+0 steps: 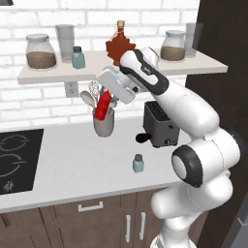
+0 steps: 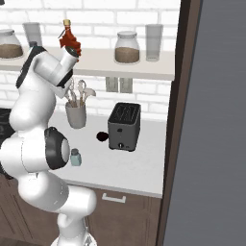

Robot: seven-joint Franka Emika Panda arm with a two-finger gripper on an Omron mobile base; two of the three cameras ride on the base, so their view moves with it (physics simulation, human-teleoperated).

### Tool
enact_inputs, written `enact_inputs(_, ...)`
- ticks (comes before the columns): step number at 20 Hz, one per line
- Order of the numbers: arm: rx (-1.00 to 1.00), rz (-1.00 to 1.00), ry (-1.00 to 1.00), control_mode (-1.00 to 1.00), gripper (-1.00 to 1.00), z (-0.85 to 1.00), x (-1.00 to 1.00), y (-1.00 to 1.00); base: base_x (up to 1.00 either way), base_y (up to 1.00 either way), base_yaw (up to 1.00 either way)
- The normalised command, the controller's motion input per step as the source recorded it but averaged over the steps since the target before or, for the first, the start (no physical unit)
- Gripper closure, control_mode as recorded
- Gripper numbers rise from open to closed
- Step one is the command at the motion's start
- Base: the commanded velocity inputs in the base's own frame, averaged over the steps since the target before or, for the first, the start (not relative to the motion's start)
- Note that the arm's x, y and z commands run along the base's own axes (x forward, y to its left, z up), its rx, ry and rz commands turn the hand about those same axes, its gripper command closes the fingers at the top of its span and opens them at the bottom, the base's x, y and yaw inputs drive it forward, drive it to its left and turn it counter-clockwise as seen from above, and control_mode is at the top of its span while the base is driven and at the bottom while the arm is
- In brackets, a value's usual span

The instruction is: Put the shaker and condiment bottle from the counter next to their counterparts in the cabinet.

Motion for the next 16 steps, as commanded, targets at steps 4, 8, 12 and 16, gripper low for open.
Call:
enact_inputs(4, -0.01, 0.0, -0.04, -1.0, 1.0, 0.06, -0.03, 0.03, 0.0, 0.0, 0.0)
enact_inputs(8, 0.0, 0.0, -0.15, -1.0, 1.0, 0.56, 0.0, 0.0, 0.0, 0.0, 0.0)
enact_inputs(12, 0.0, 0.0, -0.18, -1.0, 1.0, 0.76, 0.0, 0.0, 0.0, 0.0, 0.0)
enact_inputs(16, 0.0, 0.0, -0.14, -1.0, 1.0, 0.71, 0.0, 0.0, 0.0, 0.0, 0.0)
